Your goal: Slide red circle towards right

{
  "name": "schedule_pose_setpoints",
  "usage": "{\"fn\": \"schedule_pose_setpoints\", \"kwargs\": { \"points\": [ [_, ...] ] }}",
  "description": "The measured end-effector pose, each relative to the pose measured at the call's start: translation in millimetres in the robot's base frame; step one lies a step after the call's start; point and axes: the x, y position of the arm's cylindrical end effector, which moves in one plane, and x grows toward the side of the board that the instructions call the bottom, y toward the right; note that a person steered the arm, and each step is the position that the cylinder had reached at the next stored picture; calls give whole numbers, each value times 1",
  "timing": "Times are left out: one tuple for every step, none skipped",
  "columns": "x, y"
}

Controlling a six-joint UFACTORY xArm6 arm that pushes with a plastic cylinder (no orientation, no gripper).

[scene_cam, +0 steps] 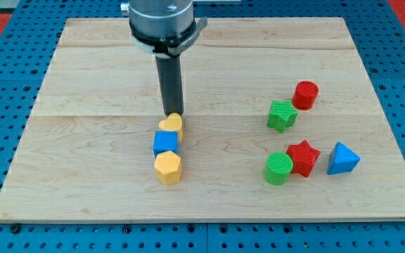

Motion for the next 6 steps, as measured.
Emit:
{"fn": "schedule_pose_setpoints", "kwargs": {
  "points": [
    [8,3],
    [-5,45],
    [-33,61],
    [-59,62],
    [-72,68],
    [-66,169]
  ]
}}
